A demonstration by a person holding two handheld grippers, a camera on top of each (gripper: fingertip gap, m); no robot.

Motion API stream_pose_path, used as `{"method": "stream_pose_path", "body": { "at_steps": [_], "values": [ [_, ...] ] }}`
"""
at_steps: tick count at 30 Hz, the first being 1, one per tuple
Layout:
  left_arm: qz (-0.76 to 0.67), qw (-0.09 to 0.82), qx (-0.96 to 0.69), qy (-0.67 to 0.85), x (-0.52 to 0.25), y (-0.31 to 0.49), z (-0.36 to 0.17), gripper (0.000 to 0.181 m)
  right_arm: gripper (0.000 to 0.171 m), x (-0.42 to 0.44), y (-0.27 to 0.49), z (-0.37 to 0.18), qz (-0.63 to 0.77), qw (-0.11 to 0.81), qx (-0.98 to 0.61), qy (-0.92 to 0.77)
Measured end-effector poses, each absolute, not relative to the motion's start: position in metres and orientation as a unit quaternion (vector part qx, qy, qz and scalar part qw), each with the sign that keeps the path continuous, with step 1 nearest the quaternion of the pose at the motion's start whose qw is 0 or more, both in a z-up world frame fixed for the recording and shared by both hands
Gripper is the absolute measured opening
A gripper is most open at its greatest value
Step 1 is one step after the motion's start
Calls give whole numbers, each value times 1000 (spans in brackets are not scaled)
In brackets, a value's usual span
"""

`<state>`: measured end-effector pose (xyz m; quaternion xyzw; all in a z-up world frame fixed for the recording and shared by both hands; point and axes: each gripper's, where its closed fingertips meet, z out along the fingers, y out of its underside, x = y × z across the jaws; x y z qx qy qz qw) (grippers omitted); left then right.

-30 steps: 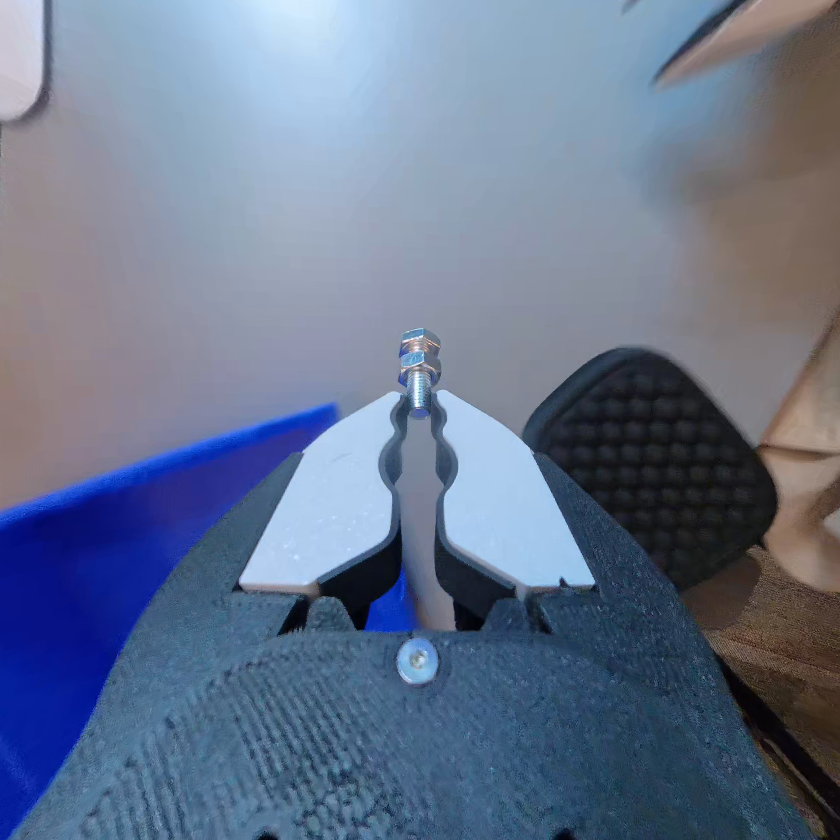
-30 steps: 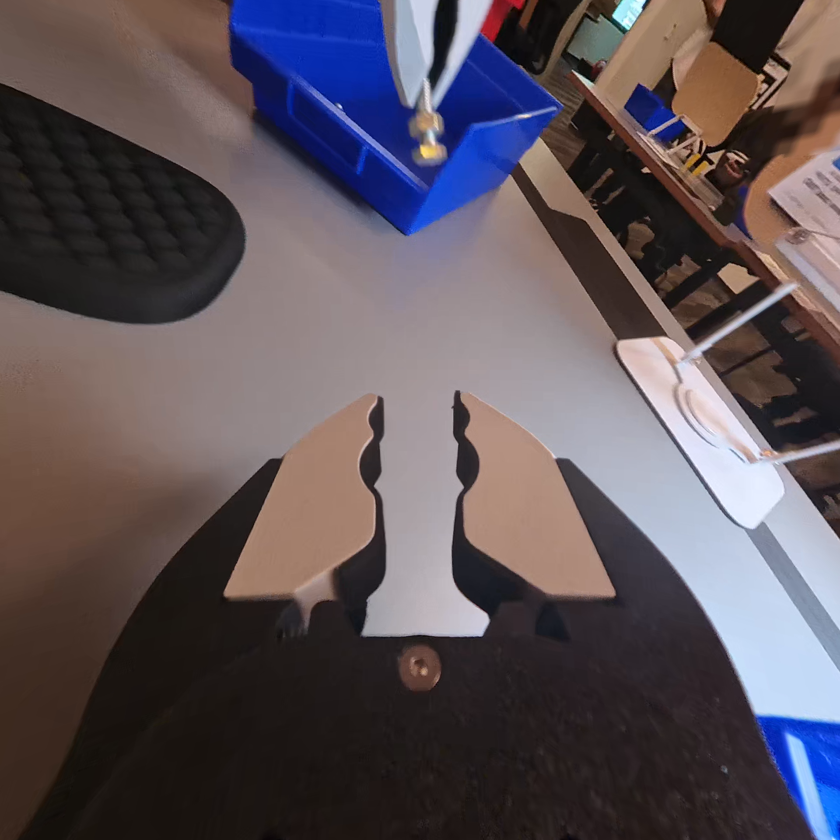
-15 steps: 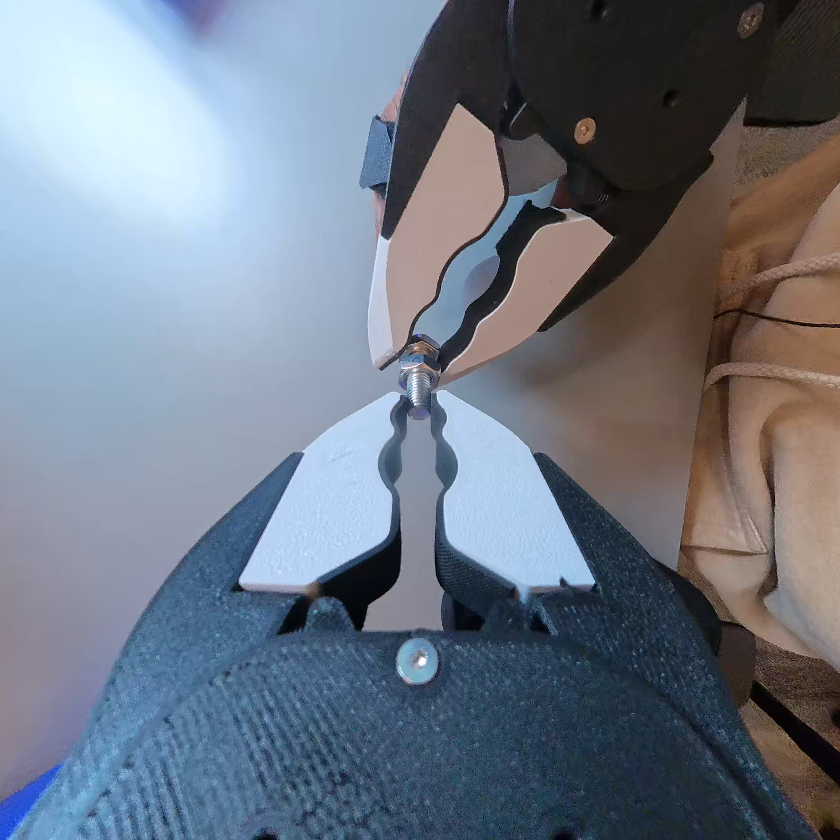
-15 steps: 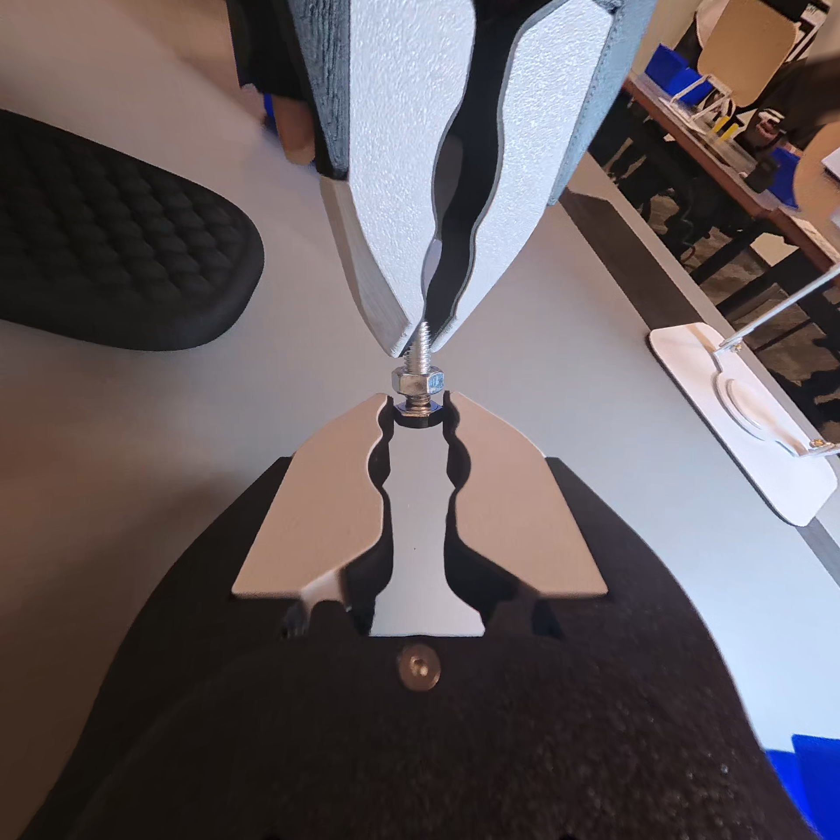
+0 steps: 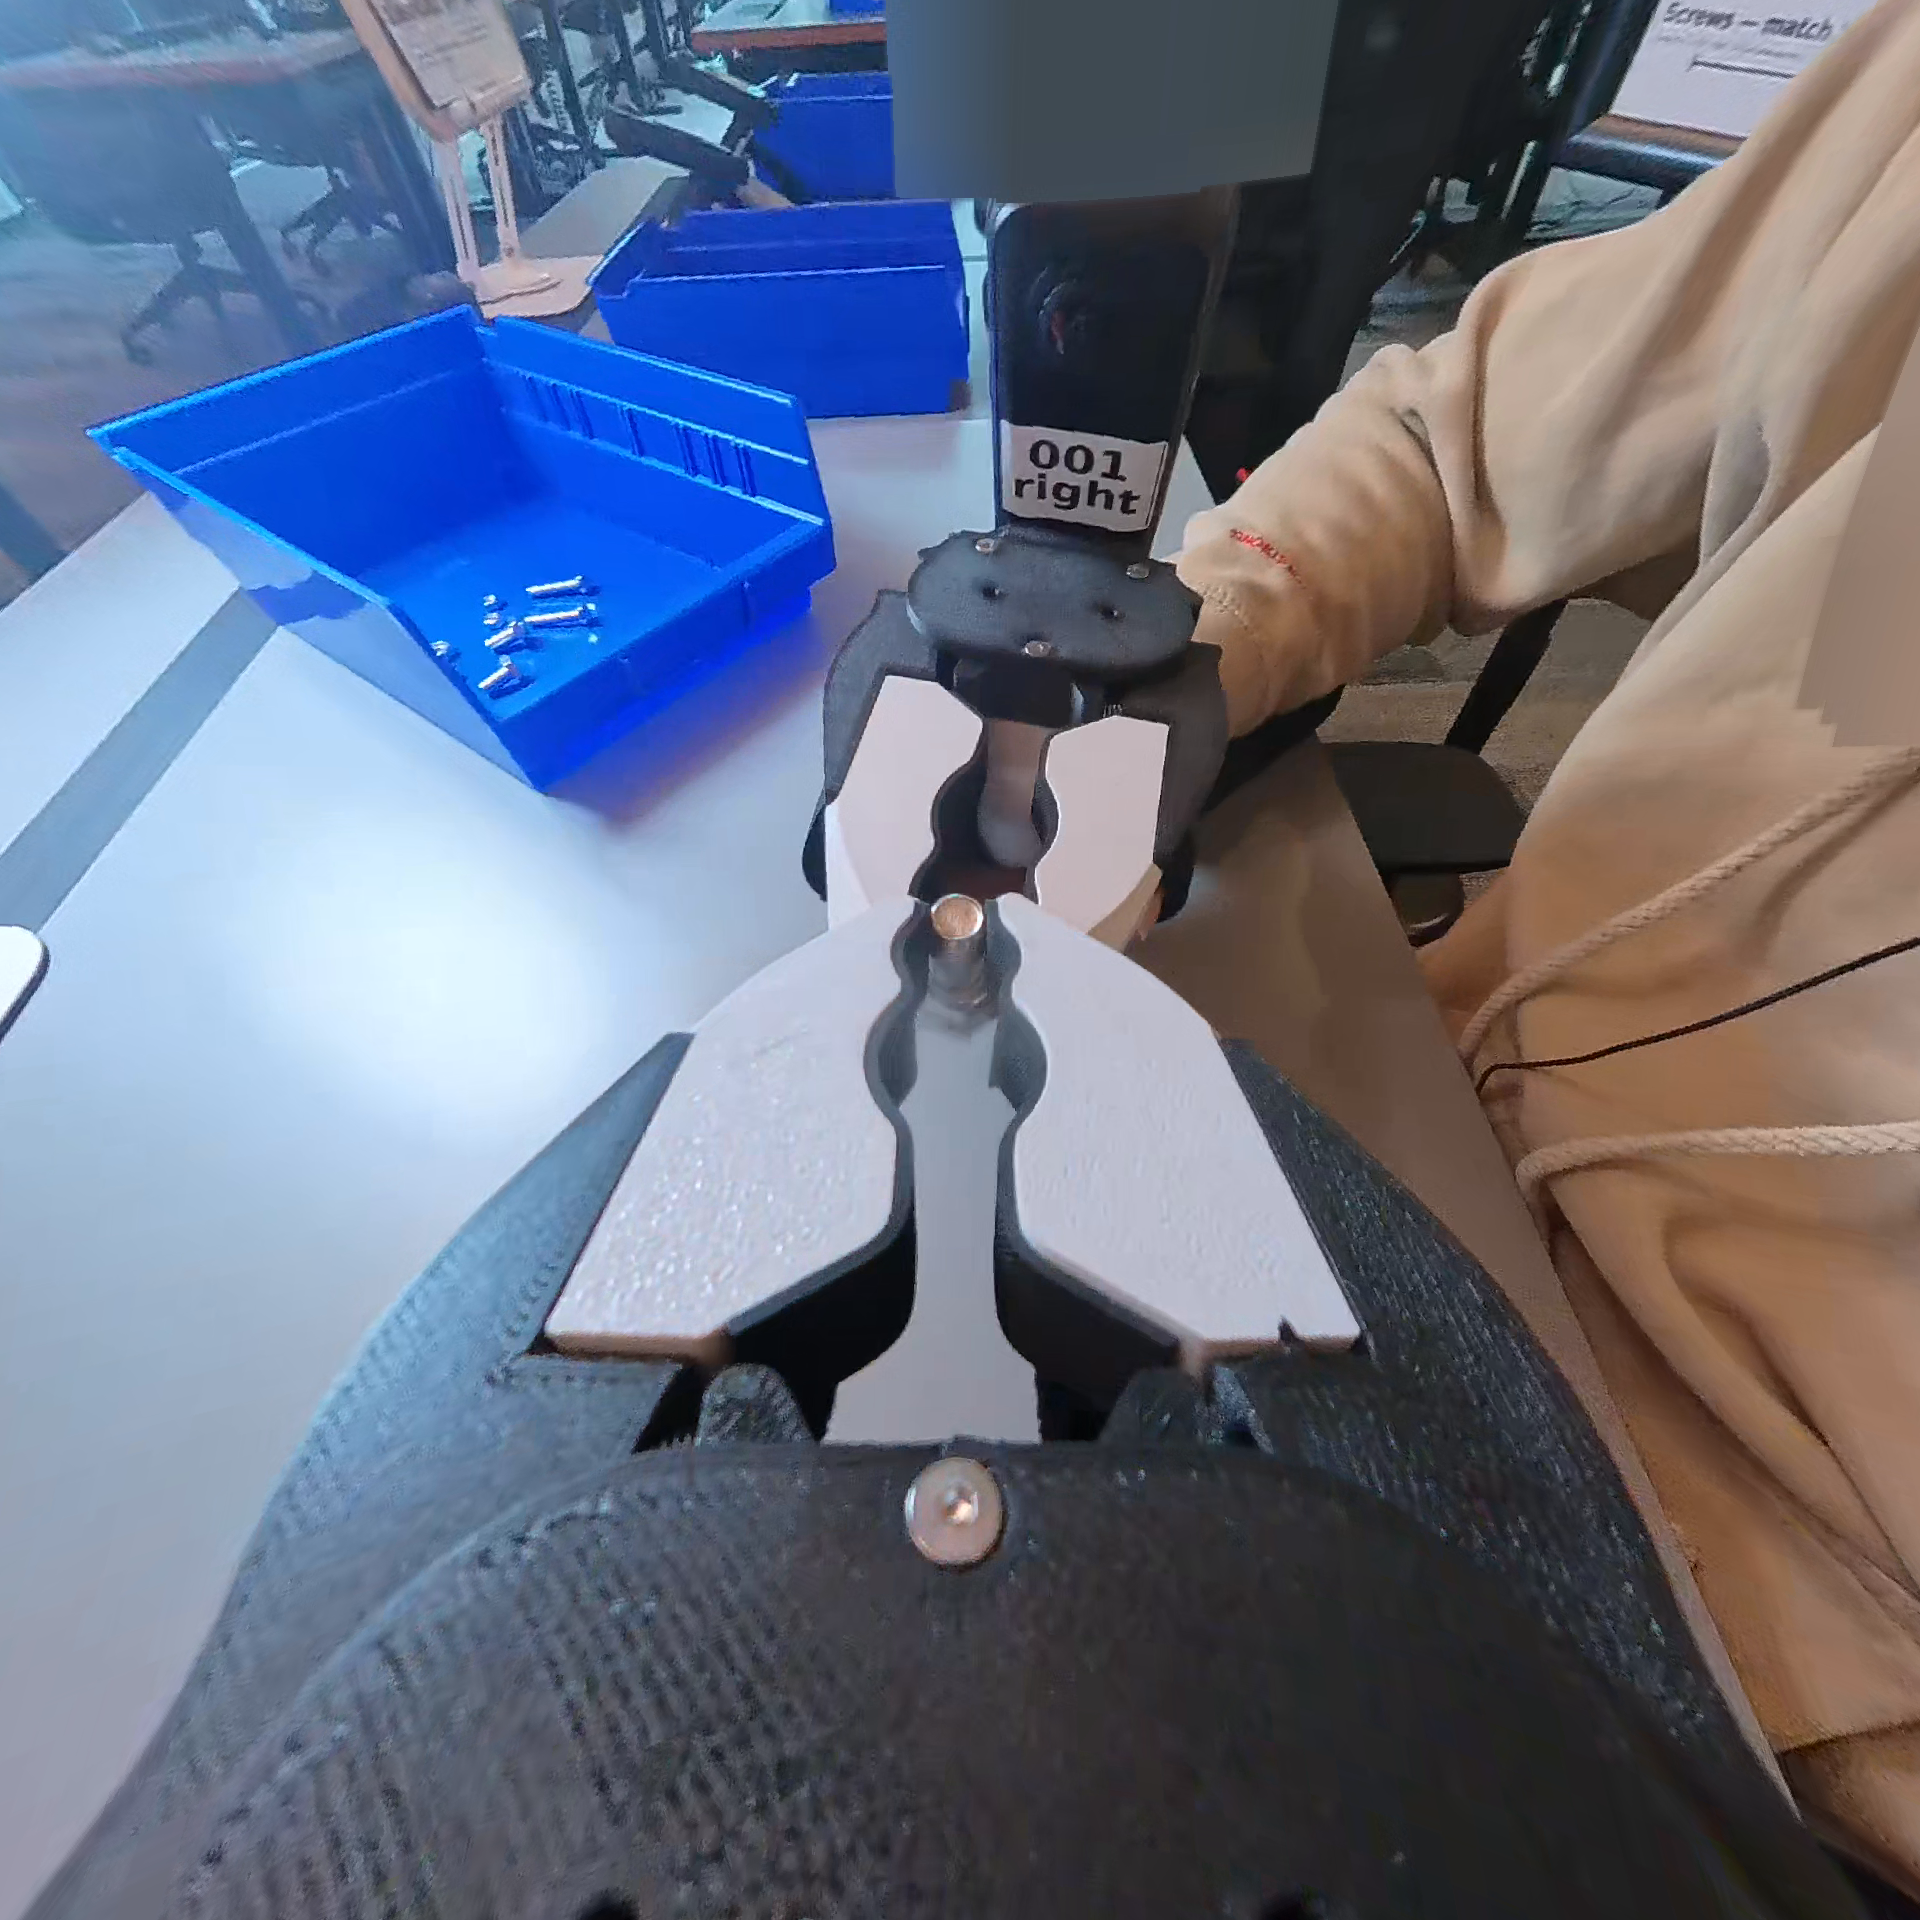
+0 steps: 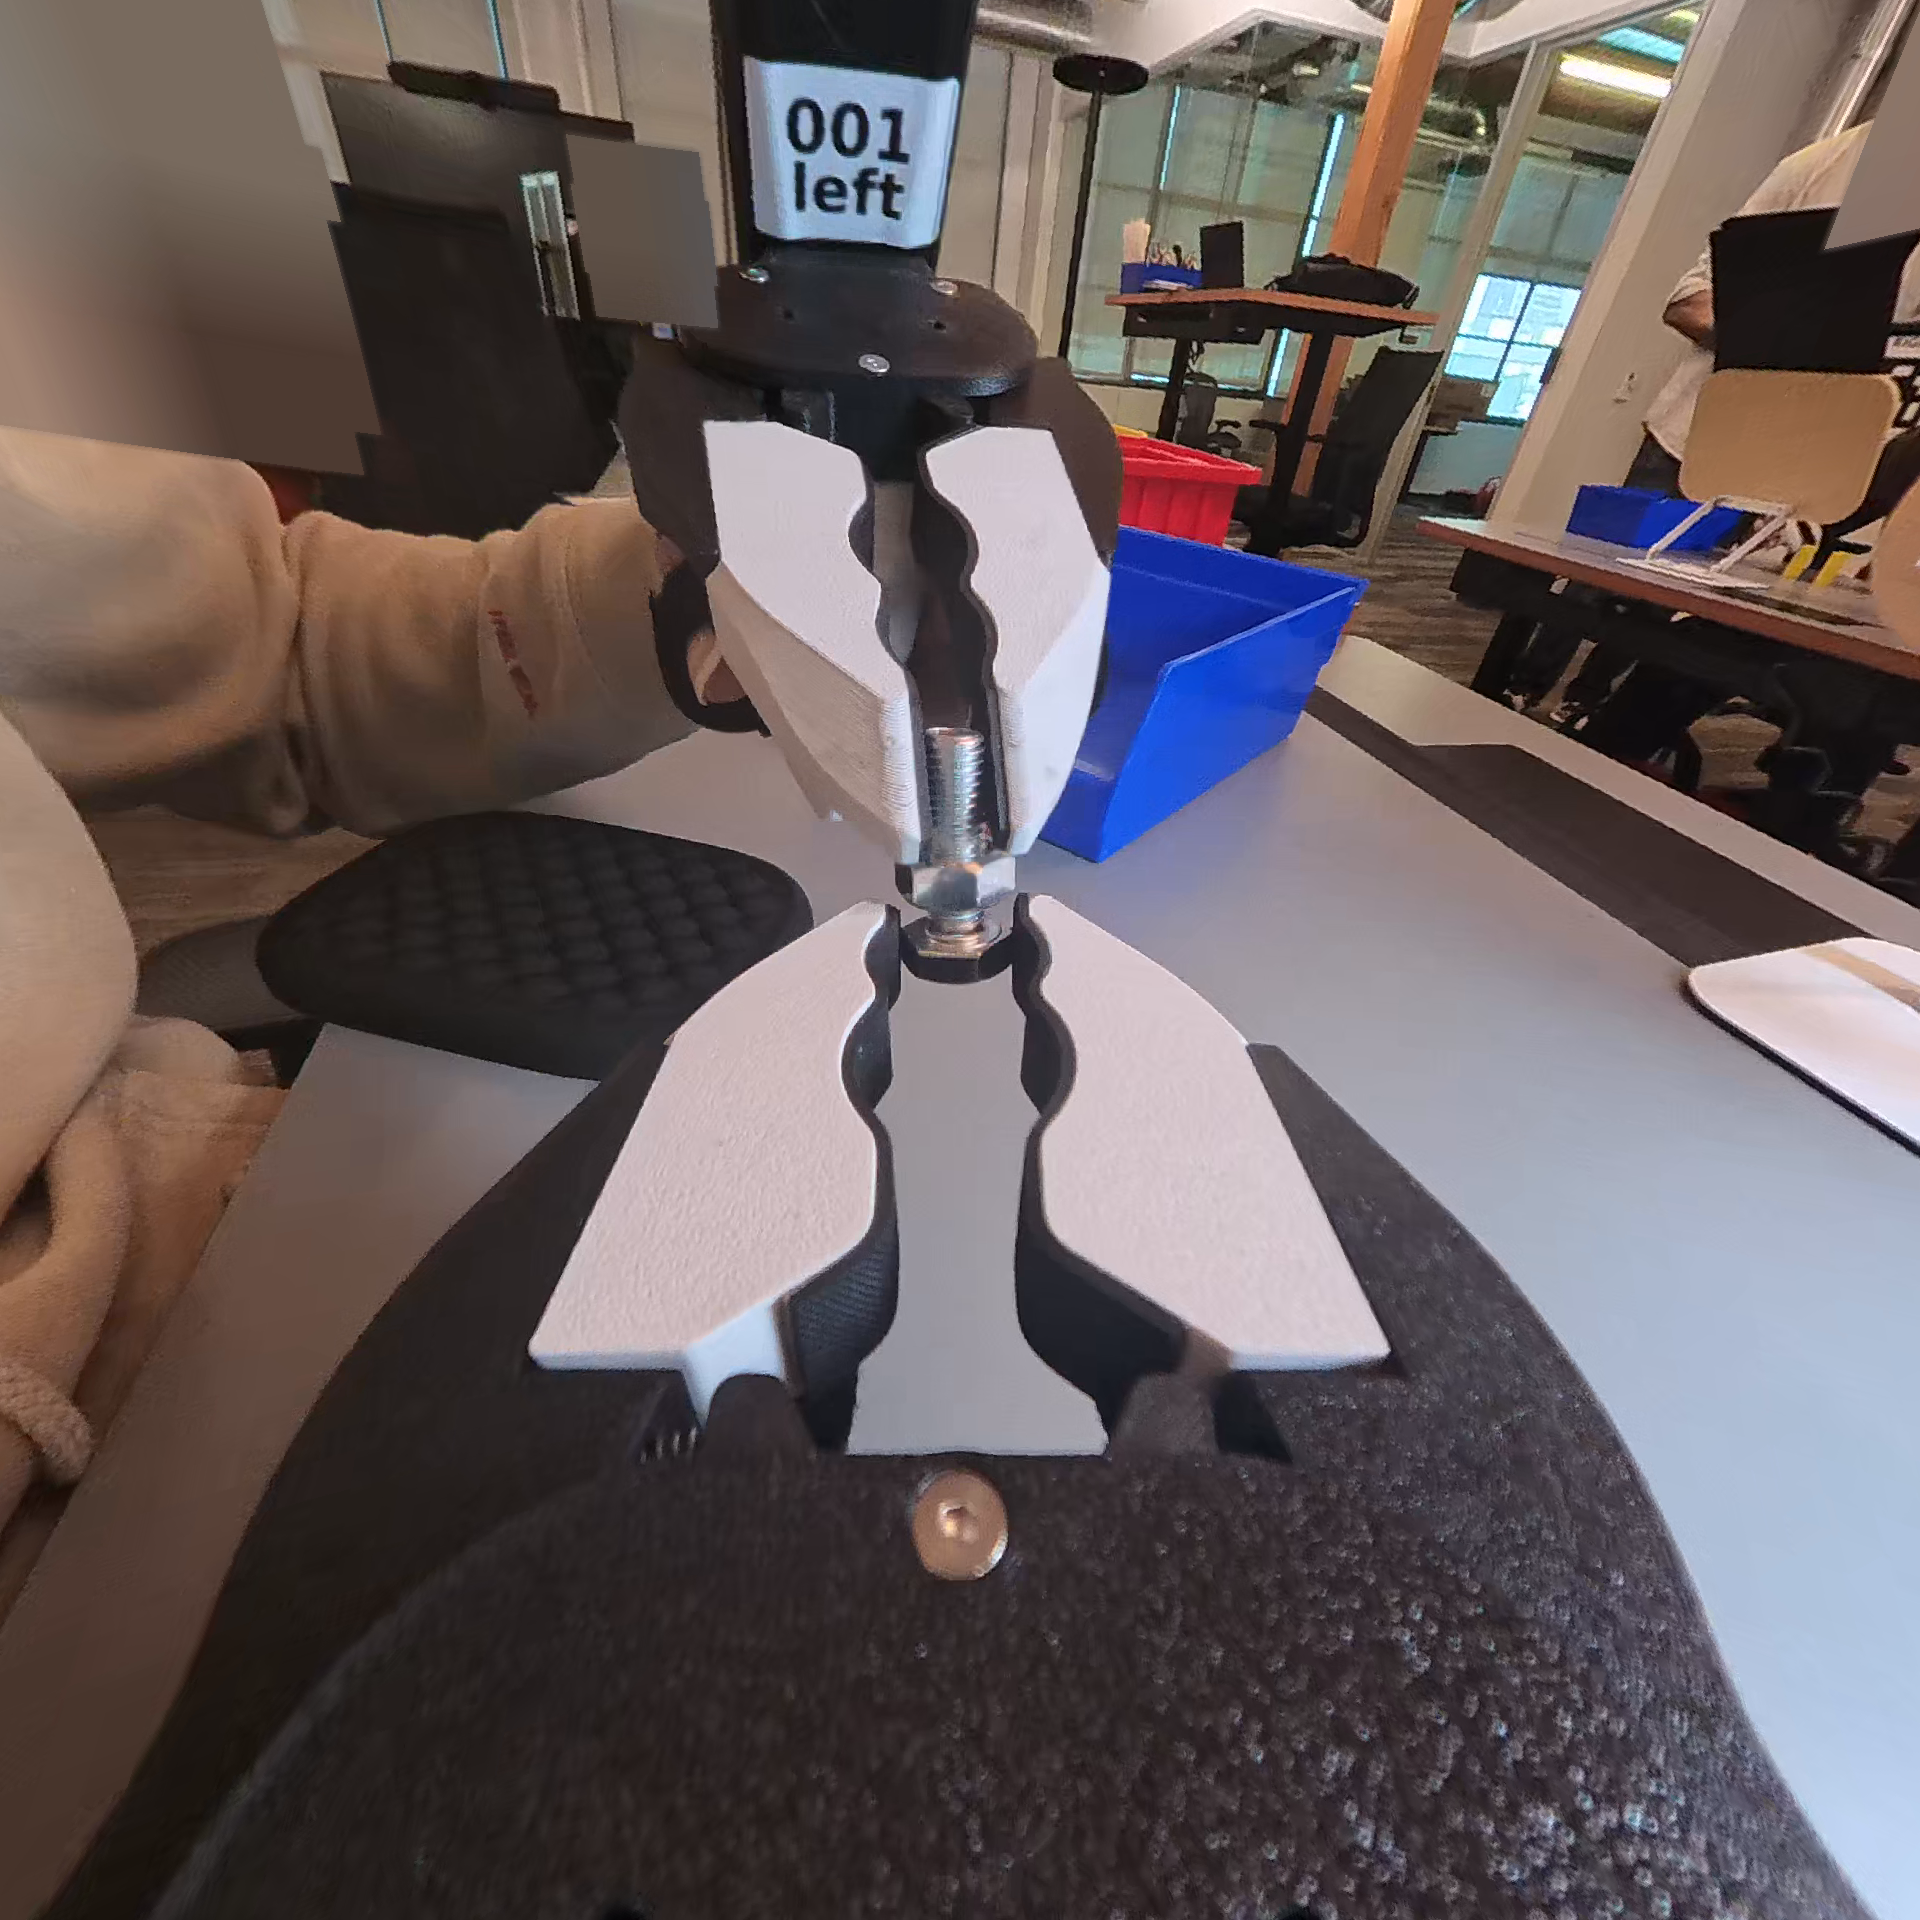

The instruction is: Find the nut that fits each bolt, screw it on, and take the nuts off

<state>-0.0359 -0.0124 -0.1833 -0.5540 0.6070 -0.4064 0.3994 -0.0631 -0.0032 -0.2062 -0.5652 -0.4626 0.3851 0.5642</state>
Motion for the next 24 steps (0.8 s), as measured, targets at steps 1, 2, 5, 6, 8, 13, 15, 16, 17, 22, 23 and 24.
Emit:
{"method": "stream_pose_path", "body": {
  "at_steps": [1,2,5,6,8,13,15,16,17,22,23,24],
  "values": [
    [-407,398,-553,608,-36,-13,-184,10,20,-64,-4,-207,388,561,-565,-464],
    [-408,397,-549,612,-37,-14,-185,10,20,-64,-5,-208,395,554,-564,-467],
    [-411,381,-541,627,-40,-18,-191,10,20,-67,-10,-214,407,533,-562,-484],
    [-412,376,-540,630,-40,-18,-192,10,20,-67,-12,-216,410,528,-562,-487],
    [-413,368,-538,636,-42,-20,-196,10,21,-68,-14,-219,415,518,-561,-494],
    [-411,360,-531,648,-43,-23,-200,10,19,-69,-17,-223,423,504,-561,-502],
    [-417,366,-530,641,-42,-23,-198,10,19,-68,-16,-221,428,507,-560,-496],
    [-425,375,-528,633,-41,-22,-194,10,19,-67,-15,-217,434,511,-558,-489],
    [-432,388,-524,623,-41,-21,-190,10,19,-66,-15,-214,441,515,-556,-481],
    [-464,413,-518,588,-38,-21,-185,40,19,-64,-15,-203,460,526,-548,-460],
    [-465,410,-519,588,-37,-23,-188,40,19,-63,-15,-203,459,527,-548,-460],
    [-462,406,-523,590,-36,-24,-191,39,19,-63,-14,-202,460,529,-549,-456]
  ]
}}
